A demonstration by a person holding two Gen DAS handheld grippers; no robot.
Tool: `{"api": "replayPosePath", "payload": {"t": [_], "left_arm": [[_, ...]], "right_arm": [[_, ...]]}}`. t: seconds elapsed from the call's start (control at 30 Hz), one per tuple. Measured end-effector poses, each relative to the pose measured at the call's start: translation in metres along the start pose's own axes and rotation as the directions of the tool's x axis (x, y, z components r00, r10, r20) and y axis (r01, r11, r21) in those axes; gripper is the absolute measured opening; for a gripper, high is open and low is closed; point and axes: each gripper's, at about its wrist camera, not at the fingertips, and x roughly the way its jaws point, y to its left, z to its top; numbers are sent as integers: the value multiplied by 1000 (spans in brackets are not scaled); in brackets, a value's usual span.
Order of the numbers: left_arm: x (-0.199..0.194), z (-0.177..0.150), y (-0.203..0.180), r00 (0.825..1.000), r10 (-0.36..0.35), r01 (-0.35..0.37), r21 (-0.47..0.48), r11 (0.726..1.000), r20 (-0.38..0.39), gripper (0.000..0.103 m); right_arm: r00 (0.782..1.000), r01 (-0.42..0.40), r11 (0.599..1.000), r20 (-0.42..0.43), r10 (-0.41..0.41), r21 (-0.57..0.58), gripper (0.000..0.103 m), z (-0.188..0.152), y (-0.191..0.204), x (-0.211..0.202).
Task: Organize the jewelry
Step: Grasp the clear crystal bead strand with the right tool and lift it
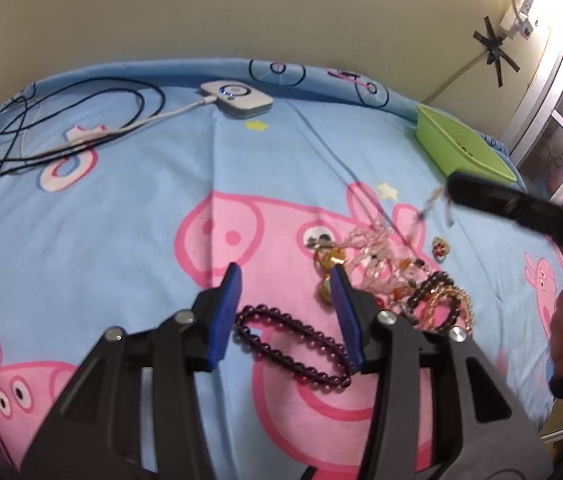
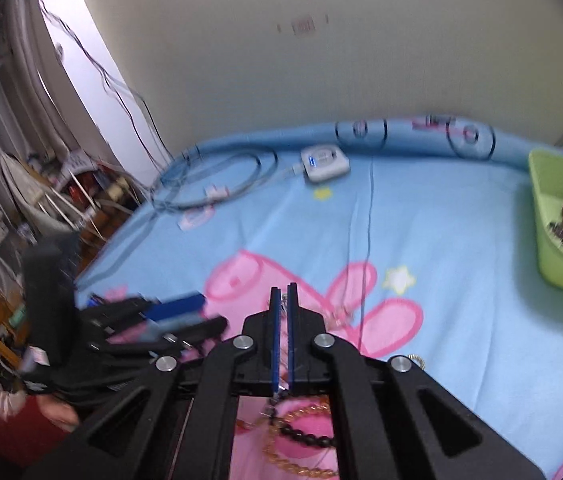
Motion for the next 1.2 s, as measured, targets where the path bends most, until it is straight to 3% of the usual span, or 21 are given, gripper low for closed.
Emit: {"api": "replayPosePath", "payload": {"t": [0.03, 0.1, 0.27, 0.33, 0.4, 0.47, 0.53, 0.63, 0.7, 0.73, 0.8, 0.87, 0.93, 1.0, 1.03, 1.1, 1.2], "left_arm": [[-2, 1, -1, 1000, -9, 9, 2, 1000, 4, 47], [-9, 5, 0, 999, -25, 25, 8, 1000, 24, 60], [-31, 22, -9, 992, -91, 87, 52, 995, 87, 62], [-36, 29, -20, 988, -123, 114, 94, 989, 97, 68], [-39, 34, -30, 989, -79, 61, 138, 989, 128, 72], [-41, 39, -30, 989, -42, 22, 139, 990, 144, 72], [-42, 43, -18, 990, -44, 31, 93, 995, 134, 72], [-42, 38, 2, 992, -51, 48, 33, 998, 112, 72], [-40, 31, 8, 995, -36, 34, 26, 999, 94, 72], [-39, 28, 11, 996, -32, 30, 23, 999, 86, 72], [-36, 20, 17, 997, -29, 28, 16, 999, 65, 72], [-34, 15, 21, 998, -29, 29, 10, 1000, 50, 72], [-31, 11, 23, 999, -30, 29, 9, 1000, 42, 72], [-29, 10, 24, 999, -27, 27, 12, 1000, 38, 72], [-29, 10, 24, 999, -26, 25, 13, 1000, 37, 72], [-31, 12, 24, 999, -24, 23, 22, 999, 42, 72], [-39, 15, 16, 997, -37, 33, 48, 998, 65, 72]], "right_arm": [[1000, -5, 1000, 12, 5, 0, 0, 3, 1, -5], [999, -12, 1000, 43, 12, 1, 0, 11, 3, -18], [995, -3, 1000, 104, 3, -8, 0, 26, 6, -47], [992, 7, 1000, 125, -5, -14, 0, 30, 9, -55], [991, 22, 999, 131, -18, -25, 0, 33, 9, -58], [996, 8, 1000, 89, -7, -12, 0, 34, 3, -45], [999, -33, 998, 32, 31, 59, 0, 28, -10, -23], [979, -139, 954, -109, 173, 265, 0, 9, -40, 23], [972, -117, 949, -161, 170, 293, 25, -1, -48, 42], [974, -92, 957, -175, 144, 274, 44, -3, -47, 45], [974, -34, 981, -213, 76, 193, 47, -7, -39, 52], [970, 78, 997, -230, -77, -3, 47, -10, -20, 58], [953, 136, 980, -251, -170, -146, 42, -15, -7, 68], [946, 182, 951, -221, -239, -251, 21, -20, 2, 73], [950, 154, 952, -225, -217, -266, 0, -20, 5, 73], [947, 123, 967, -266, -181, -222, 0, -15, 6, 70], [963, 83, 980, -240, -126, -181, 0, -6, 6, 50]]}}
